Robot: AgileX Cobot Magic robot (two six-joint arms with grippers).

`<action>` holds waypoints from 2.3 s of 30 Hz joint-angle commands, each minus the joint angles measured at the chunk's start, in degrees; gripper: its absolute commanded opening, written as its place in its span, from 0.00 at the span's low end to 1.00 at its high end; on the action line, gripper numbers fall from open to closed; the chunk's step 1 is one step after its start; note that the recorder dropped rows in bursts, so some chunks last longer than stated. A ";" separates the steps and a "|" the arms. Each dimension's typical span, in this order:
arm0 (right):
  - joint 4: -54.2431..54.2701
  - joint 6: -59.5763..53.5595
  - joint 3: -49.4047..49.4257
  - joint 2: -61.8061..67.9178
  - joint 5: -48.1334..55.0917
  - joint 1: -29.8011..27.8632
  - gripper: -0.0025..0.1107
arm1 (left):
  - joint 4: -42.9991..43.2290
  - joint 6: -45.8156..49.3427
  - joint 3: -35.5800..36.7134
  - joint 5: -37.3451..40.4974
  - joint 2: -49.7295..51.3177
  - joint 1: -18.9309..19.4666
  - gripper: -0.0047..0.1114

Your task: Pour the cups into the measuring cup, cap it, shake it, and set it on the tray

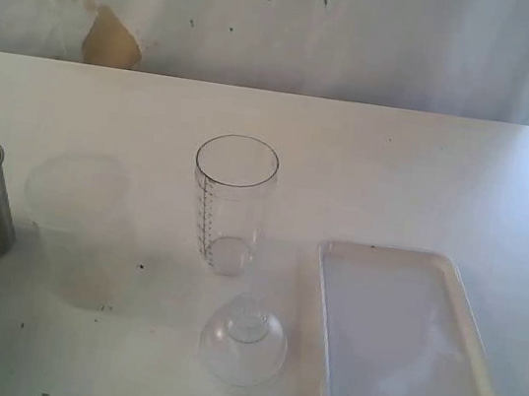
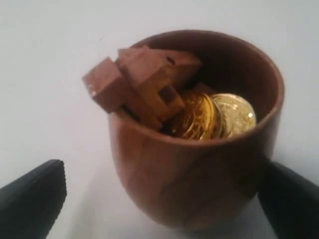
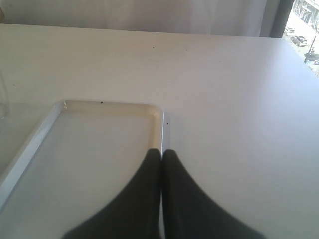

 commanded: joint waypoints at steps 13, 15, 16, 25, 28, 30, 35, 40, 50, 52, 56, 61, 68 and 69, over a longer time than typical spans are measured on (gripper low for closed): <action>-0.19 0.09 0.10 -0.32 -0.16 -0.14 0.02 | -8.51 0.00 -5.19 3.05 0.16 -0.04 0.94; -0.19 0.09 0.10 -0.32 -0.16 -0.14 0.02 | -8.32 0.00 -5.53 3.16 0.16 -0.04 0.94; -0.19 0.09 0.10 -0.32 -0.16 -0.14 0.02 | -8.19 0.00 -5.67 3.16 0.16 -0.04 0.94; -0.19 0.09 0.10 -0.32 -0.16 -0.14 0.02 | -7.86 0.00 -5.81 4.05 0.16 -0.04 0.94; -0.19 0.09 0.10 -0.32 -0.16 -0.14 0.02 | -7.88 -0.44 -5.81 3.99 0.16 -0.04 0.94; -0.19 0.09 0.10 -0.32 -0.16 -0.14 0.02 | -7.43 -2.11 -5.81 5.89 0.16 -0.04 0.94; -0.19 0.09 0.10 -0.32 -0.16 -0.14 0.02 | -15.88 -3.89 -5.81 5.99 0.16 -0.04 0.94; -0.19 0.09 0.10 -0.32 -0.16 -0.14 0.02 | -17.55 -4.20 -6.00 2.38 0.16 -0.04 0.94; -0.19 0.09 0.10 -0.32 -0.16 -0.14 0.02 | -15.62 -3.83 -8.14 7.56 0.16 -0.04 0.94; -0.19 0.09 0.10 -0.32 -0.16 -0.14 0.02 | -15.62 -3.45 -8.14 8.53 0.16 -0.04 0.94; -0.19 0.09 0.10 -0.32 -0.16 -0.14 0.02 | -15.73 0.81 -8.14 11.62 0.16 -0.04 0.94; -0.19 0.09 0.10 -0.32 -0.16 -0.14 0.02 | -15.73 1.84 -8.14 12.00 0.16 -0.04 0.94; -0.19 0.09 0.10 -0.32 -0.16 -0.14 0.02 | -14.82 6.55 -8.23 10.85 0.16 -0.04 0.94; -0.19 0.09 0.10 -0.32 -0.16 -0.14 0.02 | -14.48 6.55 -8.55 11.01 0.16 -0.04 0.94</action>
